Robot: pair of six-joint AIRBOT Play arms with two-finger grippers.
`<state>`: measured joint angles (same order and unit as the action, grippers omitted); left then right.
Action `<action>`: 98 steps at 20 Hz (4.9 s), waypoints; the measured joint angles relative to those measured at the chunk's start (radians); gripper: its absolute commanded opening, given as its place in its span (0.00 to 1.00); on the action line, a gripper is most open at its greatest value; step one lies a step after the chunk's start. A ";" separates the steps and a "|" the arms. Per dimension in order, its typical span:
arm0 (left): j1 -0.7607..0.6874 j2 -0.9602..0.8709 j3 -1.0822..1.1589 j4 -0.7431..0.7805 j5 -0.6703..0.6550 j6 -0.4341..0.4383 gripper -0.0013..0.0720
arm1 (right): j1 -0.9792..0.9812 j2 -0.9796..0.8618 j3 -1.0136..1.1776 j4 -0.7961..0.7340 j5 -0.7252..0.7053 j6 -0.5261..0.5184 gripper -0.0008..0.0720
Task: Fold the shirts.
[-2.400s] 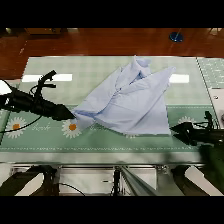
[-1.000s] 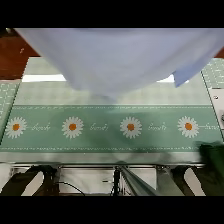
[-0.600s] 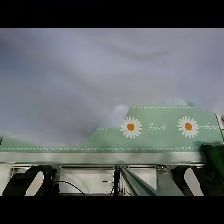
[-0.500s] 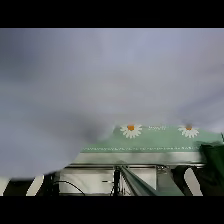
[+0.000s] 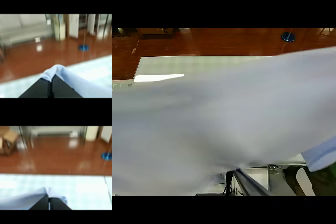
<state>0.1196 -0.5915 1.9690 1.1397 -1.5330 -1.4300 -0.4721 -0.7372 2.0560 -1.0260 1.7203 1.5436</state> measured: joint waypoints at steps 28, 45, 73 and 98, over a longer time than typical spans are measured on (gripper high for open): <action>-0.237 -1.100 -0.380 -0.154 0.953 0.166 0.04 | 0.265 -1.031 -0.329 -0.059 -0.902 -0.204 0.04; 0.167 -0.949 -0.271 0.037 0.082 0.069 0.73 | 0.034 -0.823 -0.254 -0.481 -0.518 -0.239 0.59; -0.091 -0.690 -1.524 -0.496 0.450 0.189 0.06 | -0.204 -0.740 -0.741 -0.043 -0.172 -0.353 0.58; -0.124 -0.726 -1.471 -0.534 0.424 0.311 0.04 | -0.297 -0.909 -0.882 -0.127 -0.173 -0.412 0.71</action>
<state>-0.0044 -1.3170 0.4984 0.6052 -1.1091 -1.1191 -0.7692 -1.6466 1.1744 -1.1530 1.5475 1.1320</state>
